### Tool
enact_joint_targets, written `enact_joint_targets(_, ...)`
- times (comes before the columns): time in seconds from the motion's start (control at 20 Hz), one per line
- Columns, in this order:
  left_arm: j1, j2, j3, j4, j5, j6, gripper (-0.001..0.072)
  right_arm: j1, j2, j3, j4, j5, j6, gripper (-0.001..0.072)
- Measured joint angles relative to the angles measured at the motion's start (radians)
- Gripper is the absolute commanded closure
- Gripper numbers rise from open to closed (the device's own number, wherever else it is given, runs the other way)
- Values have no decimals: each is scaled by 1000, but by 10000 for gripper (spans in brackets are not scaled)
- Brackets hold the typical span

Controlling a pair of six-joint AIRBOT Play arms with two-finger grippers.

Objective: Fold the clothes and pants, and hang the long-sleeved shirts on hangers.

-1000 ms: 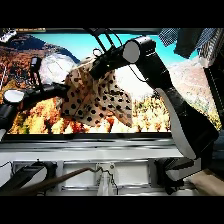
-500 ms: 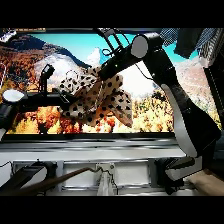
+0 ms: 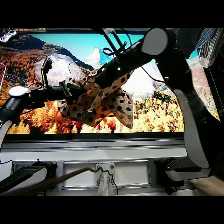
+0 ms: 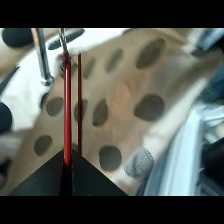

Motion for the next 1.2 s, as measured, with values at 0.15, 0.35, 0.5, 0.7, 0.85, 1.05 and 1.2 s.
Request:
enact_joint_targets(0.15,0,-20,13,-127,-55,72,699,5,59,0,11,23,8,689)
enact_joint_targets(0.35,-2,-29,19,-262,-109,147,699,6,127,0,18,37,19,689)
enact_joint_targets(0.5,-2,-31,20,-312,-171,175,698,7,162,0,26,55,34,688)
enact_joint_targets(0.7,-19,-31,20,-373,-265,203,699,7,203,0,26,71,45,689)
enact_joint_targets(0.85,-48,-31,21,-417,-300,224,699,7,227,0,56,98,51,687)
enact_joint_targets(1.05,-86,-31,21,-452,-354,250,700,7,271,0,140,167,51,527)
enact_joint_targets(1.2,-97,-31,21,-495,-409,264,700,7,323,0,192,215,52,347)
